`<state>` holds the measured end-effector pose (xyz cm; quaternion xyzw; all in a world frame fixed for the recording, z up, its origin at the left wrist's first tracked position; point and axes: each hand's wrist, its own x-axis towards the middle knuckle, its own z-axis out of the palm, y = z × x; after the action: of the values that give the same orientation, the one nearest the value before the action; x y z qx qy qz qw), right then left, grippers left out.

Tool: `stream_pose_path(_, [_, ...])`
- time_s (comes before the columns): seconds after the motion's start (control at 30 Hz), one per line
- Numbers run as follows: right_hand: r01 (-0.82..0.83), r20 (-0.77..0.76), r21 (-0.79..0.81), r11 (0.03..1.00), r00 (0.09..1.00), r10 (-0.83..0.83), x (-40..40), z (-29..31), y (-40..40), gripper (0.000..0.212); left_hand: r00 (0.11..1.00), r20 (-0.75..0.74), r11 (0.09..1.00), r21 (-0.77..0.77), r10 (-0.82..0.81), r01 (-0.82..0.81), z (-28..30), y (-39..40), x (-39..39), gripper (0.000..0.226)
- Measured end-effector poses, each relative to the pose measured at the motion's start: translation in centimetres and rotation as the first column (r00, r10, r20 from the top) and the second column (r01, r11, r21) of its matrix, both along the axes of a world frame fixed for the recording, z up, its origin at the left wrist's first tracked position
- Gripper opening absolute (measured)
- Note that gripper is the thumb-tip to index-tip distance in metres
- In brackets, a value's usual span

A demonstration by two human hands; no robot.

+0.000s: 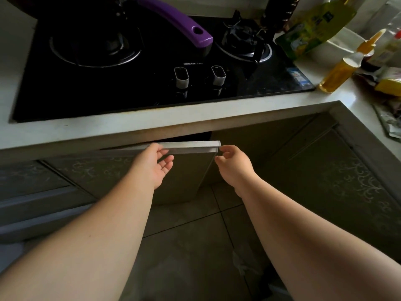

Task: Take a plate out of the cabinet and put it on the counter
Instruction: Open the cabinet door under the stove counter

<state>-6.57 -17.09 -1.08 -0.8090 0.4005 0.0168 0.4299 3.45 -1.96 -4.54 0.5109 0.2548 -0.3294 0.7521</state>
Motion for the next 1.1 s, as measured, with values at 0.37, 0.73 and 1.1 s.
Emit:
stream_pose_path(0.37, [-0.475, -0.368, -0.172, 0.863, 0.844, 0.391, -3.8, 0.0, 4.4, 0.027, 0.999, 0.036, 0.984, 0.178, -0.041, 0.034, -0.2, 3.7, -6.5, 0.020])
stream_pose_path(0.73, [-0.732, -0.431, 0.188, 0.655, 0.537, 0.725, -9.3, 0.5, 14.1, 0.029, 0.962, 0.049, 0.828, 0.521, -0.269, 0.205, 0.9, 12.3, -12.7, 0.031])
stream_pose_path(1.1, [-0.873, -0.380, 0.303, 0.383, 0.258, 0.888, -8.1, -0.2, 24.4, 0.040, 0.867, -0.051, 0.566, 0.738, -0.496, 0.367, 2.8, 21.3, -13.1, 0.050])
